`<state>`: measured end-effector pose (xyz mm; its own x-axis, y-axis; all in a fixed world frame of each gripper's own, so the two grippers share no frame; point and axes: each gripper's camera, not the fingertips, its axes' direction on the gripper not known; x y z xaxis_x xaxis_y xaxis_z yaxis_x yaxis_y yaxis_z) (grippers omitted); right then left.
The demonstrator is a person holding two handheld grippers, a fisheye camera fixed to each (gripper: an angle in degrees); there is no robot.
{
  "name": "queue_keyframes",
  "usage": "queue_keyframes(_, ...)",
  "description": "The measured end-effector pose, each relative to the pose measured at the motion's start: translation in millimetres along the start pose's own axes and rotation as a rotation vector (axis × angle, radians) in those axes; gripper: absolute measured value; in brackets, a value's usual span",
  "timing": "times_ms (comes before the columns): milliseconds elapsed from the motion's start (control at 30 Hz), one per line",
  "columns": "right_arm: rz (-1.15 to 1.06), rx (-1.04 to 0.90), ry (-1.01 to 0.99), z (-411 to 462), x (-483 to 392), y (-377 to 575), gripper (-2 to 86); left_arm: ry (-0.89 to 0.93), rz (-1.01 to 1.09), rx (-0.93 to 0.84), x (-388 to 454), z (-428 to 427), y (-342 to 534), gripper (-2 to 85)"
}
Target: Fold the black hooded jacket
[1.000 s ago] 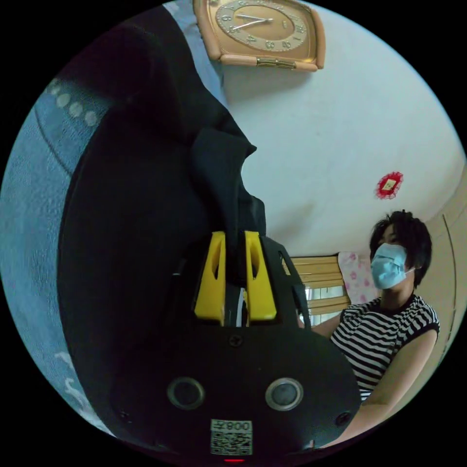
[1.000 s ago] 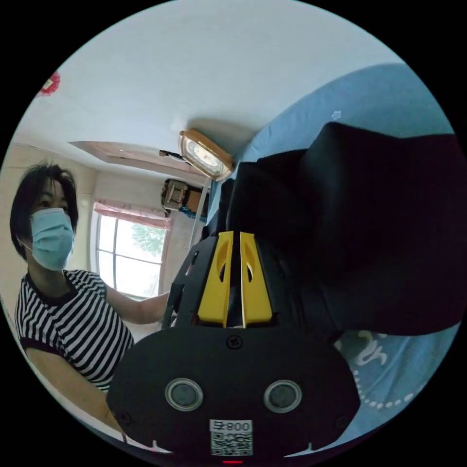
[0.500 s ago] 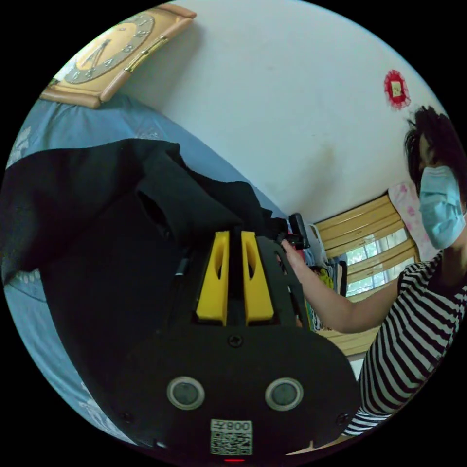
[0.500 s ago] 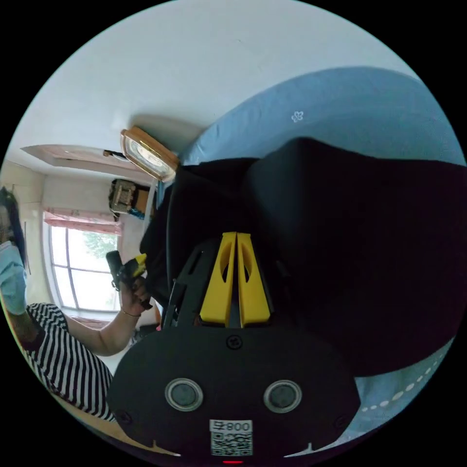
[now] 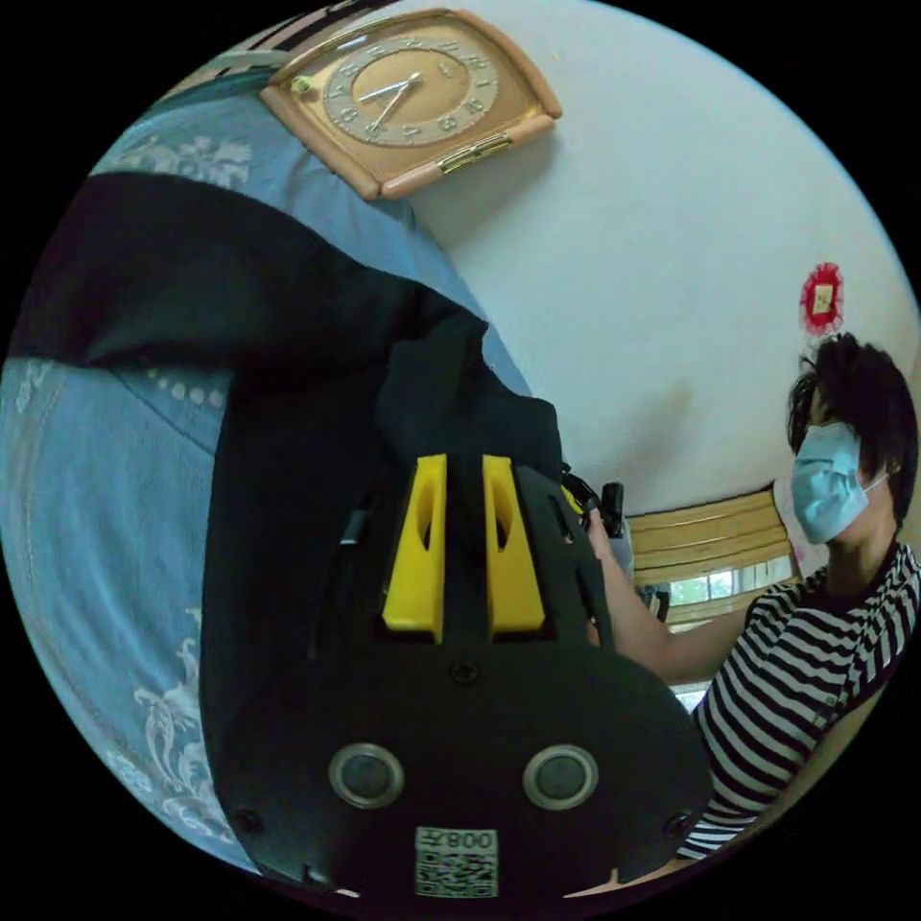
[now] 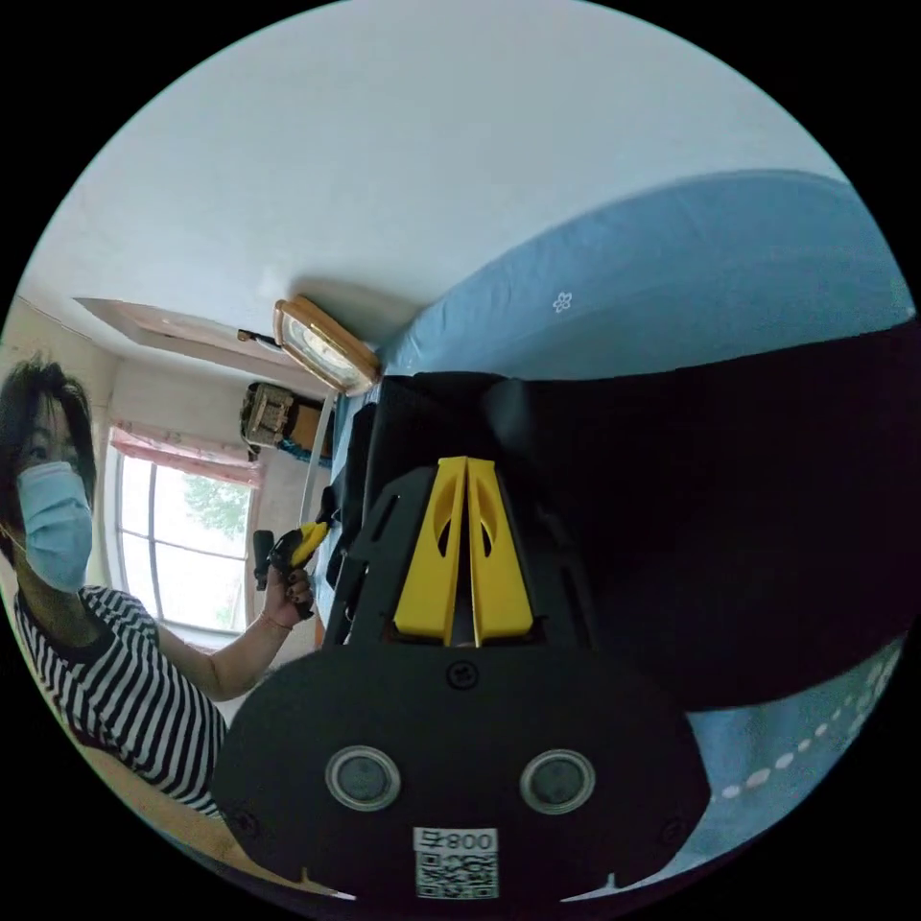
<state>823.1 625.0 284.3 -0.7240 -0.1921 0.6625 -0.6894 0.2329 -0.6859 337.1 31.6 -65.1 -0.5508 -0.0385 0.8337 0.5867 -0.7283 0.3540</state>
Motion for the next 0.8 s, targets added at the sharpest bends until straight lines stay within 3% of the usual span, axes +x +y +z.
queue_keyframes(67, 0.040, 0.070, 0.033, -16, -8, 11, -0.1, -0.024, 0.060, 0.025, 13, 2, -12, 6.0)
queue_keyframes(167, -0.090, 0.144, -0.095, -18, -45, 14, -0.1, 0.007, 0.223, 0.000, 36, 21, -39, 3.1)
queue_keyframes(233, -0.186, 0.030, -0.140, 7, -69, 2, -0.1, -0.012, 0.292, -0.061, 45, 43, -57, 1.7)
queue_keyframes(300, -0.241, -0.115, -0.039, 40, -83, -11, -0.1, -0.098, 0.361, -0.146, 48, 77, -81, 0.9)
queue_keyframes(367, -0.208, -0.172, 0.201, 69, -71, -21, -0.1, -0.188, 0.337, -0.206, 39, 99, -100, 0.6)
queue_keyframes(400, -0.185, -0.170, 0.209, 71, -65, -23, -0.1, -0.228, 0.307, -0.196, 30, 106, -110, 0.5)
queue_keyframes(633, 0.000, -0.030, 0.117, 68, -15, -21, -0.1, -0.189, 0.184, -0.184, -16, 120, -139, 1.1)
queue_keyframes(800, -0.075, 0.063, 0.019, 38, -32, 6, -0.1, -0.036, 0.194, -0.083, -15, 98, -120, 5.5)
